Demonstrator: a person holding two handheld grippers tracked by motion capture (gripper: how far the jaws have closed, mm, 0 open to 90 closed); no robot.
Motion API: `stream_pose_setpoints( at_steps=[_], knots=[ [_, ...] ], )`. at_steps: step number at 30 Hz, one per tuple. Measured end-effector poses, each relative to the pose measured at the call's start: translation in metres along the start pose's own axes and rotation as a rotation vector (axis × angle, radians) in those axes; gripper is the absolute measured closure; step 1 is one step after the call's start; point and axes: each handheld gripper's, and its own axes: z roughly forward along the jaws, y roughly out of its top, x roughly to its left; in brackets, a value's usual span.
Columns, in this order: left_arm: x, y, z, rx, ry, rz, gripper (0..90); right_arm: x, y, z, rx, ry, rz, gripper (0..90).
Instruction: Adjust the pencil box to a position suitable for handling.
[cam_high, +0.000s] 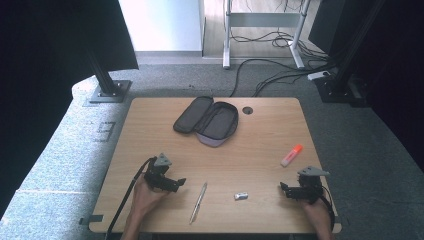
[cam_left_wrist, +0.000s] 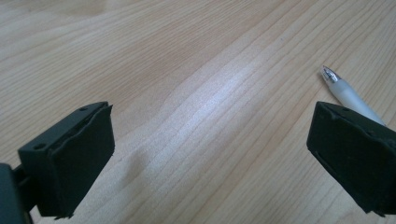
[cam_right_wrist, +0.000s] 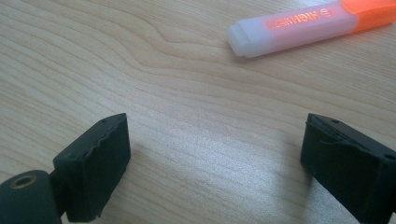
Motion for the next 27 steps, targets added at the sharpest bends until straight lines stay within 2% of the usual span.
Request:
stream_pose_setpoints(
  at_steps=[7, 9, 14, 17, 18, 27],
  knots=[
    [-0.001, 0.009, 0.001, -0.008, -0.002, 0.014, 1.6, 0.000, 0.000, 0.000, 0.000, 0.000, 0.000, 7.9],
    [0.000, 0.011, 0.001, -0.018, -0.011, 0.006, 2.1, 0.000, 0.000, 0.000, 0.000, 0.000, 0.000, 7.9],
    [-0.001, 0.017, 0.002, -0.018, 0.000, 0.021, 2.5, 0.000, 0.000, 0.000, 0.000, 0.000, 0.000, 7.9],
    [-0.001, 0.022, 0.002, -0.036, -0.006, 0.027, 3.0, 0.000, 0.000, 0.000, 0.000, 0.000, 0.000, 7.9],
    [-0.001, 0.024, 0.003, -0.037, -0.017, 0.022, 3.3, 0.000, 0.000, 0.000, 0.000, 0.000, 0.000, 7.9],
    [-0.003, 0.037, 0.012, -0.021, -0.006, 0.051, 4.4, 0.000, 0.000, 0.000, 0.000, 0.000, 0.000, 7.9]
  ],
)
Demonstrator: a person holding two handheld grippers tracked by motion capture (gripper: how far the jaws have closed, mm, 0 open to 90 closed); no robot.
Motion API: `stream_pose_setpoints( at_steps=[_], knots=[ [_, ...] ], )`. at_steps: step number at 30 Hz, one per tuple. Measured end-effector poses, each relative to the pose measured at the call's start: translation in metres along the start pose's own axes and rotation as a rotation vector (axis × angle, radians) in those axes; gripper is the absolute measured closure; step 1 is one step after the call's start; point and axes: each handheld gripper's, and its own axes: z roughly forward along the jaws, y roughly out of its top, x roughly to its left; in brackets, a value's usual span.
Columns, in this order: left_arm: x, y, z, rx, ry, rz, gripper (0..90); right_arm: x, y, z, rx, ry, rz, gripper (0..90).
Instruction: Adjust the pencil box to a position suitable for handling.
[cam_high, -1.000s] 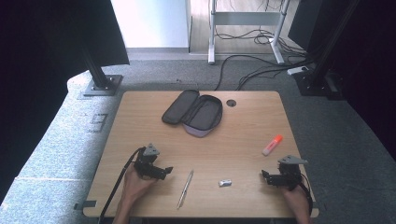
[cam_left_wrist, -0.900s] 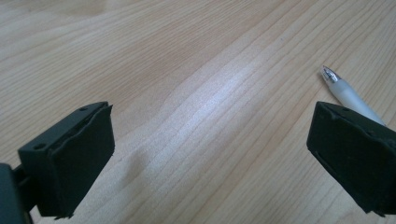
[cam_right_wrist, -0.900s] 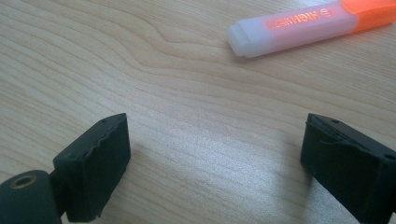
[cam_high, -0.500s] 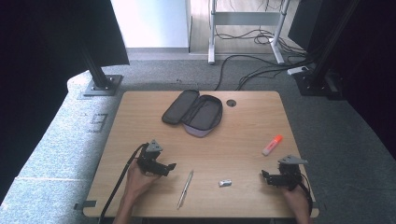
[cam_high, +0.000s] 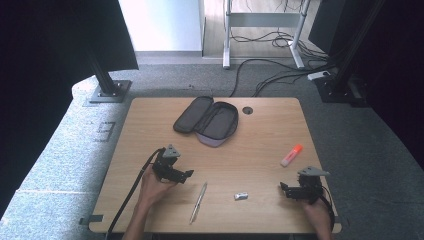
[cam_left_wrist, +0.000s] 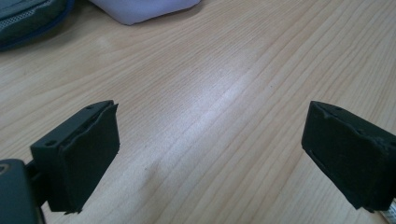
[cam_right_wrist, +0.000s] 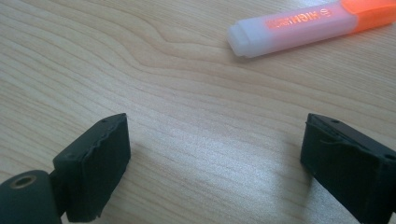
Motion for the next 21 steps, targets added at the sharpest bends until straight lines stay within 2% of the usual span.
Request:
stream_pose_setpoints(
  at_steps=[3, 5, 10, 12, 13, 15, 21],
  knots=[
    [-0.001, 0.005, 0.003, 0.003, 0.002, 0.007, 4.5, 0.000, 0.000, 0.000, 0.000, 0.000, 0.000, 7.9],
    [0.000, 0.008, 0.004, -0.008, -0.011, 0.001, 5.1, 0.000, 0.000, 0.000, 0.000, 0.000, 0.000, 7.9],
    [0.000, 0.017, 0.007, -0.001, -0.002, 0.016, 5.3, 0.000, 0.000, 0.000, 0.000, 0.000, 0.000, 7.9],
    [0.002, 0.019, 0.008, -0.017, -0.021, 0.007, 5.8, 0.000, 0.000, 0.000, 0.000, 0.000, 0.000, 7.9],
    [0.002, 0.020, 0.008, -0.016, -0.022, 0.005, 6.0, 0.000, 0.000, 0.000, 0.000, 0.000, 0.000, 7.9],
    [0.003, 0.025, 0.011, -0.001, -0.008, 0.025, 6.1, 0.000, 0.000, 0.000, 0.000, 0.000, 0.000, 7.9],
    [0.003, 0.034, 0.015, 0.008, -0.008, 0.033, 7.0, 0.000, 0.000, 0.000, 0.000, 0.000, 0.000, 7.9]
  ],
)
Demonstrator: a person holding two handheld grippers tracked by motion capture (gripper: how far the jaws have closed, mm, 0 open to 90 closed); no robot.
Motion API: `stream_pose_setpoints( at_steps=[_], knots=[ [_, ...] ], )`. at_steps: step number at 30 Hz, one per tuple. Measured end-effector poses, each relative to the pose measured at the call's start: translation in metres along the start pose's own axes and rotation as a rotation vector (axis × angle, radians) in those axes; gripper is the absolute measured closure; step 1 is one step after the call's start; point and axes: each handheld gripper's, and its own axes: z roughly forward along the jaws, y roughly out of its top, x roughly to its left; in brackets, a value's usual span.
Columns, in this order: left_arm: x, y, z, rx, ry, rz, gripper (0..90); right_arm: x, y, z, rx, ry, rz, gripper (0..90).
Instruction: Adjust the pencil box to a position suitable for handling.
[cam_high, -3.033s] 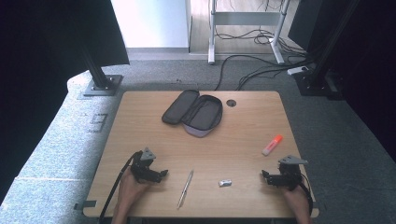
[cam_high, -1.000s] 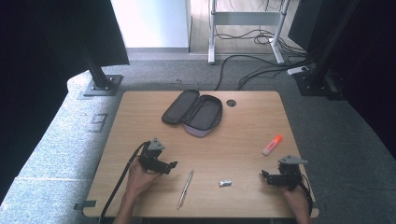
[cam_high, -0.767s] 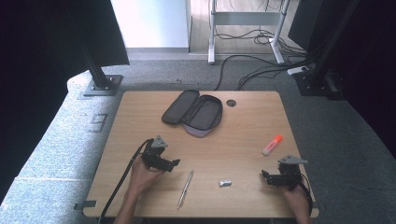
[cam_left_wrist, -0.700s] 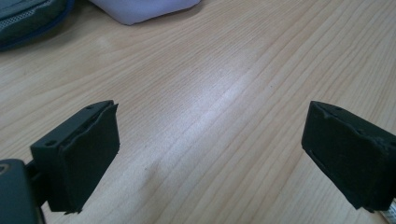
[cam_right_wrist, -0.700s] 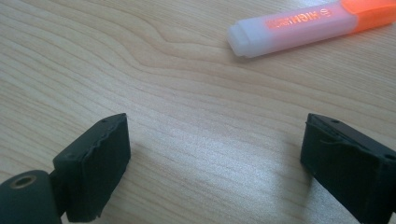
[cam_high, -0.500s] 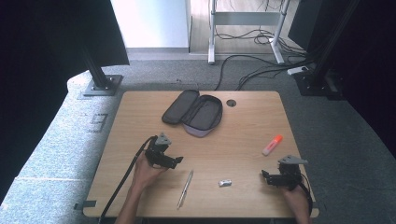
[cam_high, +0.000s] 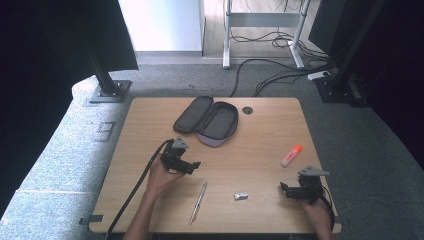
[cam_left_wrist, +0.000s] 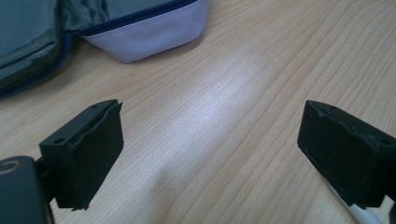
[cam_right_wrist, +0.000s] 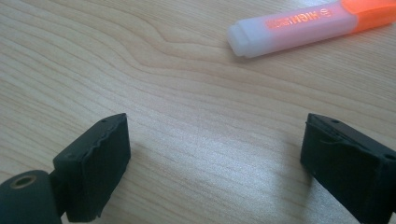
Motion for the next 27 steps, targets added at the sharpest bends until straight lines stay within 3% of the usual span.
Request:
stream_pose_setpoints(
  at_steps=[7, 10, 17, 21, 24, 27],
  knots=[
    [-0.001, 0.014, 0.008, 0.005, -0.009, 0.014, 7.5, 0.000, 0.000, 0.000, 0.000, 0.000, 0.000, 7.9],
    [0.001, 0.019, 0.010, -0.016, -0.034, -0.002, 8.3, 0.000, 0.000, 0.000, 0.000, 0.000, 0.000, 7.9],
    [0.003, 0.030, 0.014, -0.026, -0.036, 0.000, 9.1, 0.000, 0.000, 0.000, 0.000, 0.000, 0.000, 7.9],
    [0.004, 0.036, 0.018, -0.009, -0.026, 0.013, 9.3, 0.000, 0.000, 0.000, 0.000, 0.000, 0.000, 7.9],
    [0.005, 0.041, 0.021, -0.021, -0.042, 0.005, 9.9, 0.000, 0.000, 0.000, 0.000, 0.000, 0.000, 7.9],
    [0.004, 0.047, 0.025, -0.010, -0.033, 0.023, 10.0, 0.000, 0.000, 0.000, 0.000, 0.000, 0.000, 7.9]
  ],
)
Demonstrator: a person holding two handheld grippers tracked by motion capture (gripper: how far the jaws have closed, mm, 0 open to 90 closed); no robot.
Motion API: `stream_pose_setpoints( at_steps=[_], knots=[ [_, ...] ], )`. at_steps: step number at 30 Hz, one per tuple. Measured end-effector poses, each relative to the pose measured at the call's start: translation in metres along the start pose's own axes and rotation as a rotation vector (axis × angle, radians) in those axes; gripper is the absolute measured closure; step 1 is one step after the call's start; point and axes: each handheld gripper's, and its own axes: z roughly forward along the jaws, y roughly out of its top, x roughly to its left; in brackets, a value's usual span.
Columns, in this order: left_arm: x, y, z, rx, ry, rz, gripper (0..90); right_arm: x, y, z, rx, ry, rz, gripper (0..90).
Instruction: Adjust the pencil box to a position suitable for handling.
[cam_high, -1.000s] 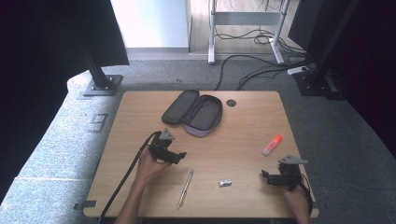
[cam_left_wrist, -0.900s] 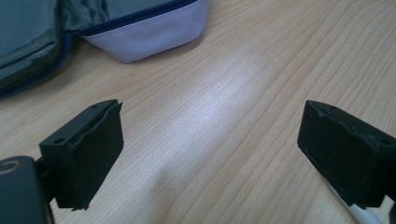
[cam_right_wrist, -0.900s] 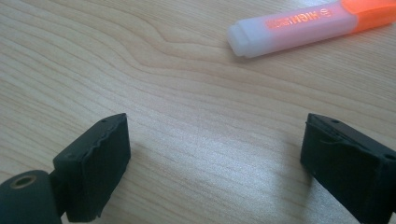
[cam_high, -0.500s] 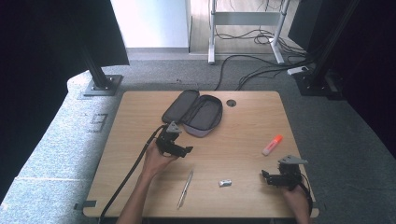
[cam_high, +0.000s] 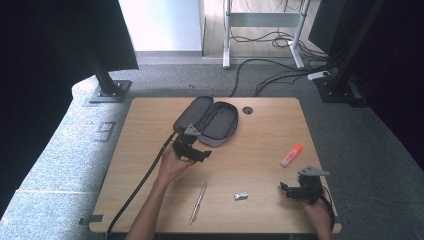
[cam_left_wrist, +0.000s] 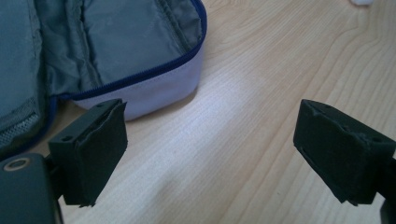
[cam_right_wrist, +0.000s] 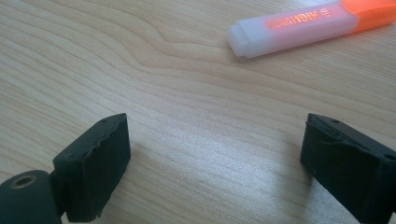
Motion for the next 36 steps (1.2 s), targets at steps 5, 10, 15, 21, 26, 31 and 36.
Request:
stream_pose_setpoints(
  at_steps=[5, 10, 15, 21, 26, 31, 36],
  knots=[
    [-0.001, 0.010, 0.006, 0.008, -0.004, 0.024, 11.8, 0.000, 0.000, 0.000, 0.000, 0.000, 0.000, 7.9],
    [0.000, 0.018, 0.012, 0.007, -0.020, 0.026, 14.0, 0.000, 0.000, 0.000, 0.000, 0.000, 0.000, 7.9],
    [0.003, 0.023, 0.019, -0.005, -0.041, 0.015, 16.7, 0.000, 0.000, 0.000, 0.000, 0.000, 0.000, 7.9],
    [0.004, 0.029, 0.029, -0.006, -0.045, 0.032, 22.9, 0.000, 0.000, 0.000, 0.000, 0.000, 0.000, 7.9],
    [0.008, 0.033, 0.038, 0.000, -0.051, 0.022, 29.4, 0.000, 0.000, 0.000, 0.000, 0.000, 0.000, 7.9],
    [0.010, 0.036, 0.048, -0.001, -0.070, 0.013, 35.9, 0.000, 0.000, 0.000, 0.000, 0.000, 0.000, 7.9],
    [0.013, 0.041, 0.056, 0.004, -0.083, 0.000, 43.1, 0.000, 0.000, 0.000, 0.000, 0.000, -0.001, 7.9]
  ],
)
